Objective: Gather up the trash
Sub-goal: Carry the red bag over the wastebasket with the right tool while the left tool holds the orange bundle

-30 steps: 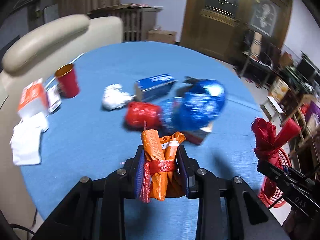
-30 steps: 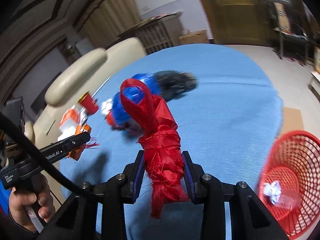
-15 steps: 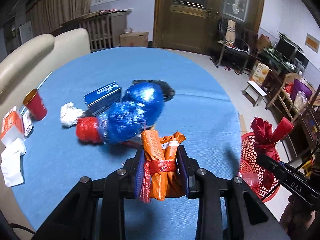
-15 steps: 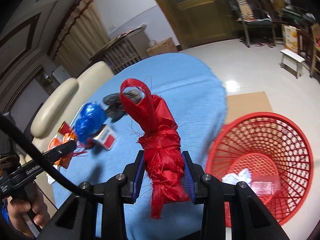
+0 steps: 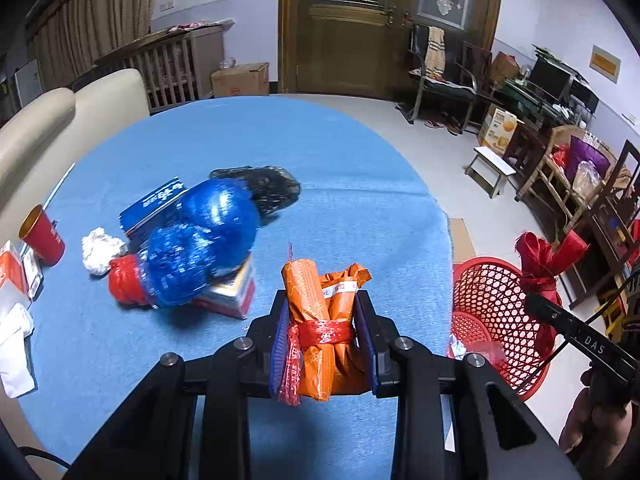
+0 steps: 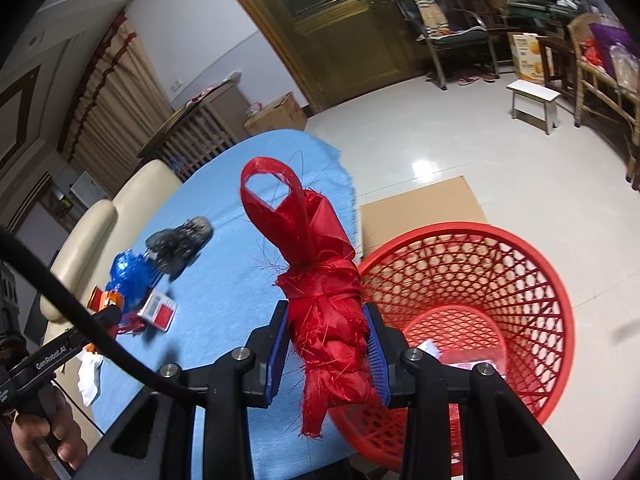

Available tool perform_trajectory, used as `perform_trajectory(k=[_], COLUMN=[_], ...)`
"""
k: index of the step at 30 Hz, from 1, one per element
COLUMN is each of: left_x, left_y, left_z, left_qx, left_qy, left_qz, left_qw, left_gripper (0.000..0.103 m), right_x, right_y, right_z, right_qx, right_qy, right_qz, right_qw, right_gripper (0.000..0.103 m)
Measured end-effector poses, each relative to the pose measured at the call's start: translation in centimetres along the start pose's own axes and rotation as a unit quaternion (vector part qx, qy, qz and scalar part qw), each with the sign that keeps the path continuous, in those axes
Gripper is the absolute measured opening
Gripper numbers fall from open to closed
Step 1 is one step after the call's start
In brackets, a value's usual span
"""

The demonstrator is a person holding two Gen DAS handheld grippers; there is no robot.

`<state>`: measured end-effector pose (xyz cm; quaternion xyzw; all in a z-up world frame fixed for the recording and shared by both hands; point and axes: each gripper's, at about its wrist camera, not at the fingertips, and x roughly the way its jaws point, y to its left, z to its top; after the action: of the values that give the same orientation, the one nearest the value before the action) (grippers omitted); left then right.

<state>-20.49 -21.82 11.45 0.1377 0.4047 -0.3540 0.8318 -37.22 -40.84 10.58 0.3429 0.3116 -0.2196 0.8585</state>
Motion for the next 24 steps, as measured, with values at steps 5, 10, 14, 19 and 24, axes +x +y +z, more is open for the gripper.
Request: perform_trajectory(k=[5, 10, 14, 19, 24], left_x=[0.4, 0.6, 0.6, 0.7, 0.8], left_y=[-1.3, -2.4, -2.9, -3.3, -3.4], left_z=[0.4, 0.7, 0.7, 0.9, 1.0], left_qx=[0.013, 0.023, 0.029, 0.032, 0.034], left_qy=[0.000, 0.002, 0.003, 0.004, 0.005], left_qz=[-0.010, -0.019, -0.023, -0.025, -0.026], left_qw=[0.9999, 0.9996, 0.9993, 0.9992, 0.9991], left_gripper=[0.033, 0.033, 0.033, 0.033, 0.033], right_x=[-0.5, -0.9, -1.2, -1.3, -1.0], right_y=[-1.6, -3.0, -4.1, -5.0, -5.5], right_z=[0.3, 0.4, 0.5, 0.6, 0.6], right_qx=[0.012, 0.025, 0.035, 0.044, 0.051], right_qy=[-0.006, -0.009, -0.011, -0.011, -0.007], right_qz=[-0.012, -0.024, -0.035, -0.044, -0.048], right_qw=[1.000, 0.999, 0.999, 0.998, 0.997], right_gripper=[0.038, 0.038, 0.038, 0.038, 0.038])
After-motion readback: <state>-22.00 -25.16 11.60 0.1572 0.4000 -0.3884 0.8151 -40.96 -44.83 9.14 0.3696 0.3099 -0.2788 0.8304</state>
